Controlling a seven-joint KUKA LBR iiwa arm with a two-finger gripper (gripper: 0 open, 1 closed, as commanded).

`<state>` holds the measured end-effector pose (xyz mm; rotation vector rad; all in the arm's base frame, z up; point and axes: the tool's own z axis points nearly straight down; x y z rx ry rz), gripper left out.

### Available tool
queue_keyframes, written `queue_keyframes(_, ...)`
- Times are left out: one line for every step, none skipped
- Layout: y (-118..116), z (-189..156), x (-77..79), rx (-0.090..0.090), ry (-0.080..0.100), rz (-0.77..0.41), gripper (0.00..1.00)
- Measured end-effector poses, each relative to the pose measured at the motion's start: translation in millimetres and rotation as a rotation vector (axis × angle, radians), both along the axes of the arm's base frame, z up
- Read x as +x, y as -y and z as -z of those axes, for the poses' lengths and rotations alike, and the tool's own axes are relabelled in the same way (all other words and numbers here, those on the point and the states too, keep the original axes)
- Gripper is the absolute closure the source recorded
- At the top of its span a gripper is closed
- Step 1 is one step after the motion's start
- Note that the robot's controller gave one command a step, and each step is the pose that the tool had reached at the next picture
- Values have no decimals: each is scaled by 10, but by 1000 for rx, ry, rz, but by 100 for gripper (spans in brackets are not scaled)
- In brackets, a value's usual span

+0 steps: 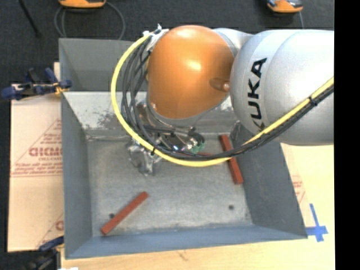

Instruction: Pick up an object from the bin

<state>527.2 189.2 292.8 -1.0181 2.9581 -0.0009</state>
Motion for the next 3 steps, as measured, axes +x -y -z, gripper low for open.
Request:
queue_keyframes(-1,50,-15,-1,-9,1,0)
queue_keyframes(168,1269,-457,-6,-15,-423,0)
queue_keyframes(64,2153,-274,-5,-16,-491,0)
